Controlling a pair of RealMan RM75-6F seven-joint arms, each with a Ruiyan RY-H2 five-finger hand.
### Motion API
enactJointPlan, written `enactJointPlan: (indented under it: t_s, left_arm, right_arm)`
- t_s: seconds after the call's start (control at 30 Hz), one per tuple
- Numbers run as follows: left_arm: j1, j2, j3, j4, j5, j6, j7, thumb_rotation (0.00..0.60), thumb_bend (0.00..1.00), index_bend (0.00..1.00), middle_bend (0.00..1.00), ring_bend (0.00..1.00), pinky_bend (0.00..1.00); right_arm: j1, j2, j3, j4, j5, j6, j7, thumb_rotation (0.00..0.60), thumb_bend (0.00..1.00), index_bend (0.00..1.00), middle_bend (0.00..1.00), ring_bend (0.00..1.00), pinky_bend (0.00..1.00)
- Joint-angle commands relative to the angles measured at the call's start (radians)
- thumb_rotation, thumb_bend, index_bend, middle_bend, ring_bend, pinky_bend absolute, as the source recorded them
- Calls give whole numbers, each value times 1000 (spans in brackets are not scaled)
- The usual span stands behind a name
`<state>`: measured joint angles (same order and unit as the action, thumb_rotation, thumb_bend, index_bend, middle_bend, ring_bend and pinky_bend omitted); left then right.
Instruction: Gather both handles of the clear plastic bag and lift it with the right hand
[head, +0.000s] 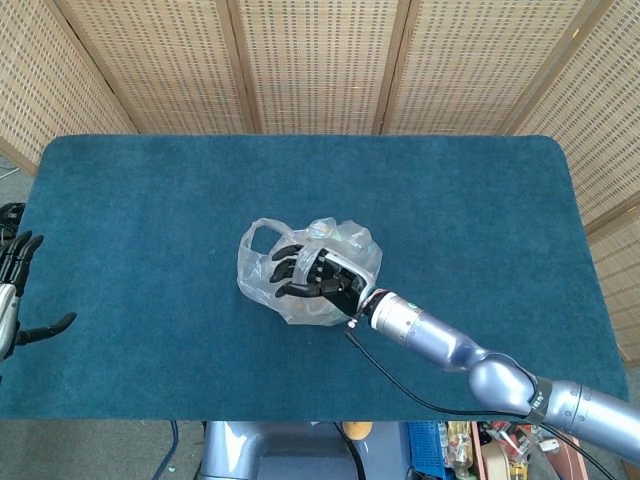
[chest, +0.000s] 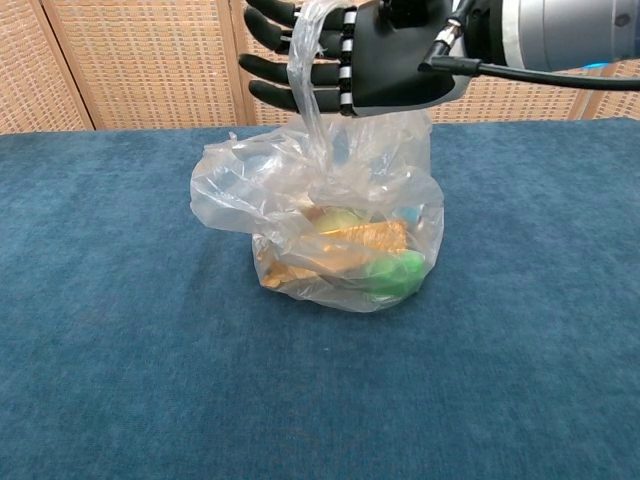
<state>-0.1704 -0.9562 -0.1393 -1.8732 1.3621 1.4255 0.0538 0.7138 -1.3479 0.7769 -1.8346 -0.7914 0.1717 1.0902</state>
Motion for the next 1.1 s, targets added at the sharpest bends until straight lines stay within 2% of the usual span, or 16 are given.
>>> enactJointPlan:
  t_s: [0.03, 0.27, 0.33, 0.43, 0.67, 0.97, 1.1]
  left_arm:
    - [-32, -16, -13, 35, 17, -27, -6, 600, 183, 0, 0, 0, 0]
    - [-176, -72, -57, 208, 135, -131, -126, 600, 202, 3, 0, 0, 0]
    - [-236, -107, -60, 286, 202, -164, -250, 600, 214, 13, 0, 0, 0]
    - [-307, -164, -58, 406, 262, -198, -347, 600, 223, 29, 0, 0, 0]
    - [-435, -321, -37, 625, 316, -284, -352, 600, 240, 67, 0, 0, 0]
    - [-529, -564, 3, 925, 338, -298, -369, 600, 278, 91, 0, 0, 0]
    - [-558, -658, -3, 1020, 329, -279, -367, 600, 296, 107, 0, 0, 0]
  right_arm:
    - [-3, 14, 1, -5, 11, -4, -17, 600, 59, 388, 521, 378, 386]
    - [-2, 42, -4, -14, 38, 7, -48, 600, 76, 389, 522, 376, 386]
    - [-1, 46, -8, -15, 47, 12, -55, 600, 77, 389, 521, 376, 386]
    - [1, 50, -9, -16, 58, 18, -63, 600, 77, 389, 521, 376, 386]
    - [5, 70, -12, -12, 80, 28, -83, 600, 79, 389, 522, 376, 386]
    - [11, 88, -19, 4, 113, 37, -100, 600, 86, 390, 522, 377, 386]
    - [8, 90, -18, 11, 119, 32, -106, 600, 90, 390, 521, 376, 386]
